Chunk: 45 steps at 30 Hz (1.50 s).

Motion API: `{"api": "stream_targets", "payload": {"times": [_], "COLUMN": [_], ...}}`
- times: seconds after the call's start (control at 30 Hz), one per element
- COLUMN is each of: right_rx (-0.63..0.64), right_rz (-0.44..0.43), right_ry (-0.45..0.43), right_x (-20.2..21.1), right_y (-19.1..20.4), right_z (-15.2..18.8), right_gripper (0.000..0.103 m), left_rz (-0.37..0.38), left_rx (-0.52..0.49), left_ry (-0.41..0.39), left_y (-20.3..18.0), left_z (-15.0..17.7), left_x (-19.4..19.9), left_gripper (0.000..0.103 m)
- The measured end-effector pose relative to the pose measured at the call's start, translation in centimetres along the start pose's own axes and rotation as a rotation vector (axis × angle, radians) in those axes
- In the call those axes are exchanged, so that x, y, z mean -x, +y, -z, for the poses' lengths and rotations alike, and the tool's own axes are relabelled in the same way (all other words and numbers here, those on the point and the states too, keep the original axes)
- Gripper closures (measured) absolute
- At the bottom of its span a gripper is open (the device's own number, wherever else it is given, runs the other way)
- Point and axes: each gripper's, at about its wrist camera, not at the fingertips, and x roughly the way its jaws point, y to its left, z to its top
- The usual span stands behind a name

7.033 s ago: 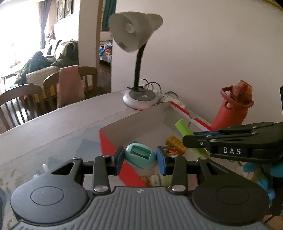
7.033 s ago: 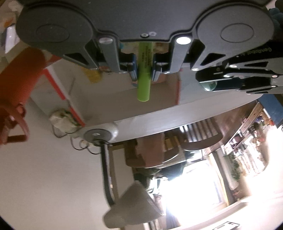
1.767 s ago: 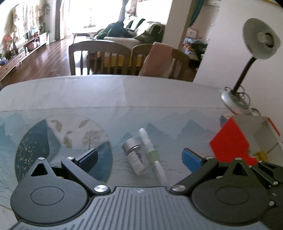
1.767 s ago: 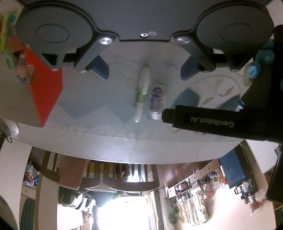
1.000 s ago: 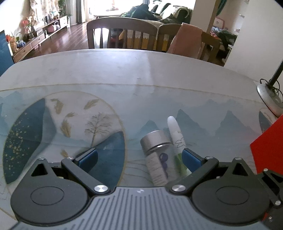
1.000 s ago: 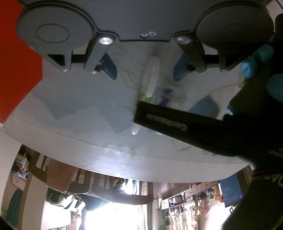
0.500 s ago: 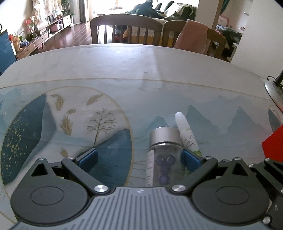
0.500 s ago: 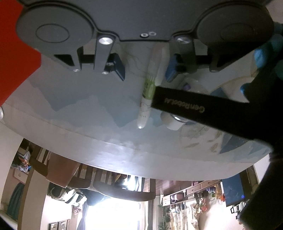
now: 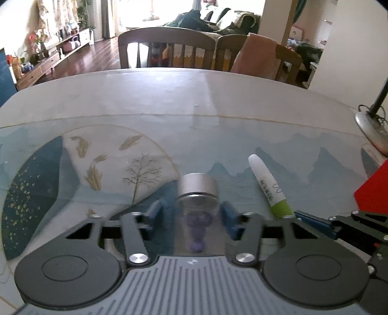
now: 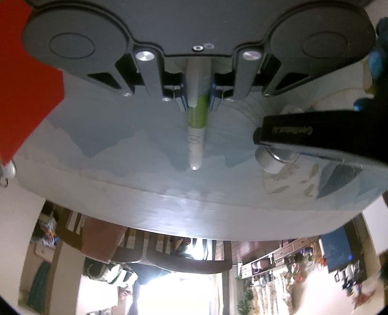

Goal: Organize rigid objects
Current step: 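Close the left tool on the glass jar of purple balls while the right tool grasps the white marker, then carry the glass jar and white marker over the cardboard box with both tools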

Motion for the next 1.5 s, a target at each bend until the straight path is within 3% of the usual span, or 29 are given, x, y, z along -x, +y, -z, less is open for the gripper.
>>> {"api": "stream_targets", "payload": {"times": [0.27,0.6,1.13,1.5], "right_rx": [-0.126,-0.174,-0.245,-0.301], "right_rz": [-0.047,-0.061,-0.025,0.034], "right_ry": [-0.001,-0.044,-0.127,-0.191], "right_x": [2.3,7.7,17.3,21.6], "right_y": [-1.5,-1.6,-3.3,-7.4], "right_z": [-0.2,0.0,0.1,0.9], "right_gripper": [0.086,0.086,0.086,0.086], "left_rz": [0.049,0.099,0.186,0.266], "left_rx": [-0.029,-0.075,-0.171,-0.263], "left_ry": [0.0,0.014,-0.04,-0.066], "left_y": [-0.6,-1.7,-5.0,-10.2], "left_z": [0.4,0.4,-0.3,-1.1], "left_x": [1.5,5.7,14.9,18.9], "left_gripper": [0.063,0.062,0.062,0.062]}}
